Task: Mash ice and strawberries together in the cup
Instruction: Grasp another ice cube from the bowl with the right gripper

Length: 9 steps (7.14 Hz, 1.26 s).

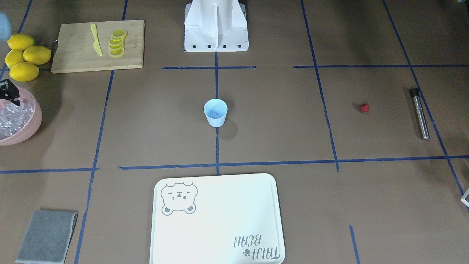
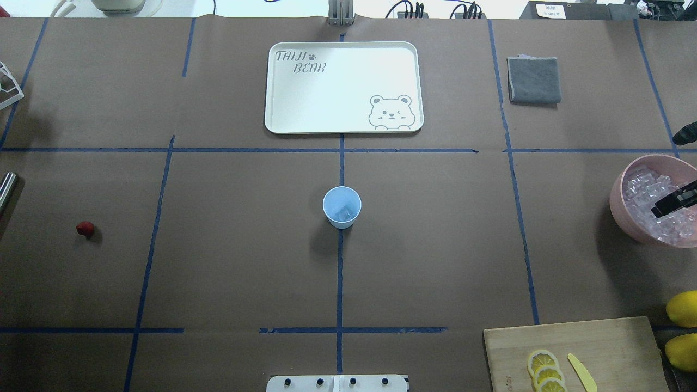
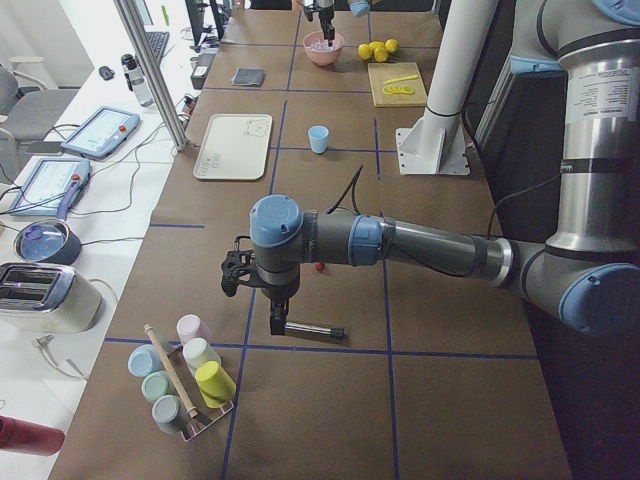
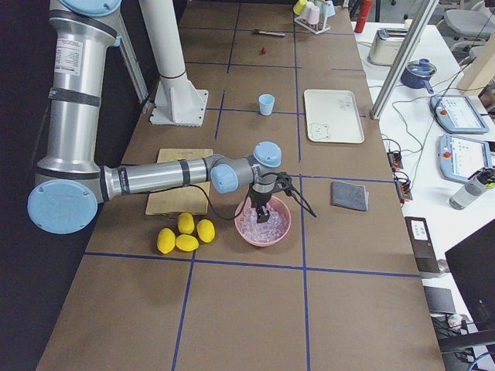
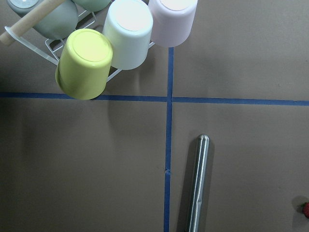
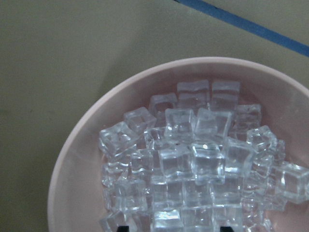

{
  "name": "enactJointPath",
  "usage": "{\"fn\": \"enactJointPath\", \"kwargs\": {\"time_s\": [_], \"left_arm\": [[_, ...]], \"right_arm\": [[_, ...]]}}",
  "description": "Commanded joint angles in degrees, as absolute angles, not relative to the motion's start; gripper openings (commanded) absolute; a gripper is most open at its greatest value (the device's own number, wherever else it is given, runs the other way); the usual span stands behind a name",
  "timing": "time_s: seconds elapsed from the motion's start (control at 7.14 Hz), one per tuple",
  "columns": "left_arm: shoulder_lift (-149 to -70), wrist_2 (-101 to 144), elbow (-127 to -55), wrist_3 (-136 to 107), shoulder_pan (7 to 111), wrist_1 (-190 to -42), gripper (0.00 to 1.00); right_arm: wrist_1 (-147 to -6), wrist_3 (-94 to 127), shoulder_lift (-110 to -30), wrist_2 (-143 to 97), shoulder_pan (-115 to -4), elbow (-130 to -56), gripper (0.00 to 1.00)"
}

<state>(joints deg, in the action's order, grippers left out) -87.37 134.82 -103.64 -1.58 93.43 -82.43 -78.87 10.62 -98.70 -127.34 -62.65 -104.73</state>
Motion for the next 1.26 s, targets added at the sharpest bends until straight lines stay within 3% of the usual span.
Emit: {"fn": "enactJointPath", "kwargs": {"time_s": [0.0, 1.12], "left_arm": [[-87.3, 134.8, -104.0, -1.7, 93.4, -82.4, 1.0], [-86.7, 134.8, -105.6, -1.8, 93.4, -82.2, 1.0]], "right_arm": [[-78.8, 10.5, -98.8, -127.1, -60.7, -104.2, 0.68], [-78.8, 8.5, -98.7, -127.5, -60.7, -103.9, 0.6]]}}
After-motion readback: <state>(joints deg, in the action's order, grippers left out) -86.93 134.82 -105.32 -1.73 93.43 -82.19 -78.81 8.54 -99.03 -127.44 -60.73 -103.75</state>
